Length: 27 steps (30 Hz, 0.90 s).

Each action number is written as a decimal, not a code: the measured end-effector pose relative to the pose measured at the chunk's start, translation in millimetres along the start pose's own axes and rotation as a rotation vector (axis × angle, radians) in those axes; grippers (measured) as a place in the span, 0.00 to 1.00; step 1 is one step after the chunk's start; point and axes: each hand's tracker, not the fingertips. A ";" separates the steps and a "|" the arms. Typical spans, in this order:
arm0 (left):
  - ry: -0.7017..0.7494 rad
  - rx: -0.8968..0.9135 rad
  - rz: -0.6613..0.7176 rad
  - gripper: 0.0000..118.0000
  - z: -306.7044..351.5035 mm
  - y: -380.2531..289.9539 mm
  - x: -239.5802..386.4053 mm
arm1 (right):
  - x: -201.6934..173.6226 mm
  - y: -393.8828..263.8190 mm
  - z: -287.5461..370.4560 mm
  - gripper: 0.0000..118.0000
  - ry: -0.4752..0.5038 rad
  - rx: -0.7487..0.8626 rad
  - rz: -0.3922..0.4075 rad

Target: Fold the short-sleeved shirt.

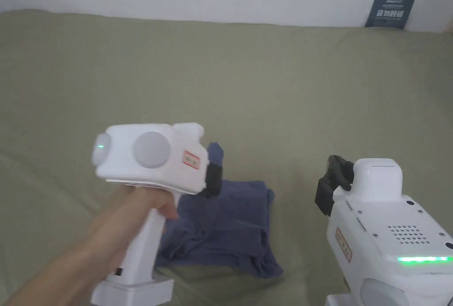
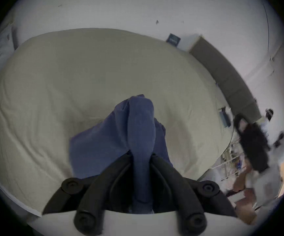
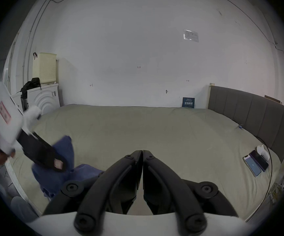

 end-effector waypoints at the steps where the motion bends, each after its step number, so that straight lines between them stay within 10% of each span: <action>1: 0.020 -0.020 -0.024 0.09 -14.2 -0.3 8.9 | 1.3 -0.6 -0.9 0.05 -0.004 -0.005 0.000; 3: 0.027 -0.058 -0.056 0.33 -41.7 -2.4 20.9 | 3.7 -2.4 -1.5 0.05 -0.012 -0.012 -0.004; 4: 0.010 -0.070 -0.052 0.76 -53.5 -5.0 23.8 | 4.7 -3.4 -2.0 0.05 -0.014 -0.015 -0.009; 8: -0.153 -0.044 0.000 1.00 -64.0 -17.7 24.0 | 7.1 -6.7 -3.8 0.05 -0.027 -0.034 -0.018; 14: -0.245 0.099 0.174 0.78 -5.0 -17.3 -24.3 | 8.5 -8.0 -7.6 0.05 -0.029 -0.043 -0.022; 15: -0.266 0.116 0.210 0.59 1.2 -17.7 -33.0 | 8.3 -8.0 -8.1 0.05 -0.027 -0.045 -0.024; 16: -0.285 0.126 0.250 0.12 6.1 -18.5 -42.6 | 7.7 -8.1 -8.8 0.05 -0.026 -0.046 -0.024; 17: -0.310 0.121 0.293 0.00 4.6 -19.3 -47.4 | 7.1 -8.7 -9.4 0.05 -0.026 -0.047 -0.024; 27: -0.487 -0.101 0.388 0.00 -93.3 -54.6 -42.0 | 3.1 -18.1 -12.6 0.05 -0.022 -0.080 -0.011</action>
